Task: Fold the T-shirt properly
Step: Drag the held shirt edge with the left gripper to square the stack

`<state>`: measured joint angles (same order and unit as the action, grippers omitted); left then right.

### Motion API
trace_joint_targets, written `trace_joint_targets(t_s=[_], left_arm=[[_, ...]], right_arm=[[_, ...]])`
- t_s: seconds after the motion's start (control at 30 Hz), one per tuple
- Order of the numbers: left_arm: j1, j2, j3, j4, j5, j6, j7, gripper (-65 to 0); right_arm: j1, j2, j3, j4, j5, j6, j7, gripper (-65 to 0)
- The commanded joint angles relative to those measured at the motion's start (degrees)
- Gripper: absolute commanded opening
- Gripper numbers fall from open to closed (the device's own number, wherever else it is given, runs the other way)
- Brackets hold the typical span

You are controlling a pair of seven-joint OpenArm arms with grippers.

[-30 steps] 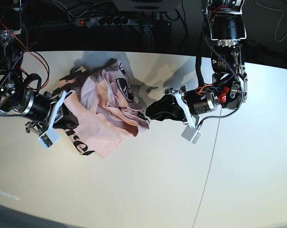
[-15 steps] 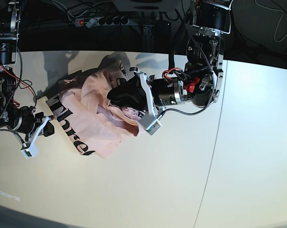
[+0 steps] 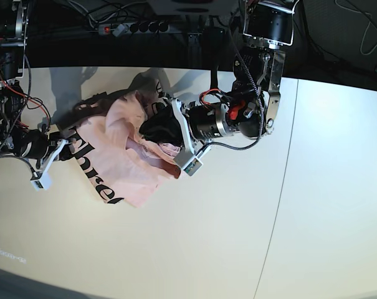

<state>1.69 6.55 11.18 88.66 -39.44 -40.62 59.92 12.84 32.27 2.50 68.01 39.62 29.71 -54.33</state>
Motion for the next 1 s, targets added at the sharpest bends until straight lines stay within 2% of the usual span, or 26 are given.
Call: trace_joint_targets(t_s=[0.0, 0.17, 0.3, 0.4, 0.73, 0.97], left_arm=[[-1.22, 0.17, 0.15, 0.02, -1.25, 0.62, -1.49, -48.2], [-1.55, -4.48, 0.0, -1.42, 1.81, 0.62, -3.87, -48.2], [-2.05, -8.63, 0.0, -1.44, 5.4, 0.62, -8.66, -48.2], [-3.21, -10.29, 0.0, -2.67, 8.44, 0.62, -11.13, -48.2], [-12.61, -10.67, 0.0, -17.05, 11.06, 0.62, -16.0, -48.2], [-19.56, -10.01, 0.9, -22.45, 10.99, 0.62, -16.9, -48.2]], right_arm=[[0.52, 1.22, 0.46, 1.03, 1.64, 3.74, 0.22, -65.0], [-3.23, 1.4, 0.48, 2.36, 6.05, 3.74, -2.86, -65.0], [-8.02, 1.77, 0.5, 4.28, 6.91, 3.74, -2.73, -65.0], [-11.21, 1.9, 0.55, 6.14, 7.65, 3.76, -2.71, -65.0], [-22.95, 0.46, 0.55, 17.11, 8.83, 3.76, -2.71, -65.0], [-28.28, -4.33, 0.55, 25.2, 8.83, 3.76, -2.73, -65.0]])
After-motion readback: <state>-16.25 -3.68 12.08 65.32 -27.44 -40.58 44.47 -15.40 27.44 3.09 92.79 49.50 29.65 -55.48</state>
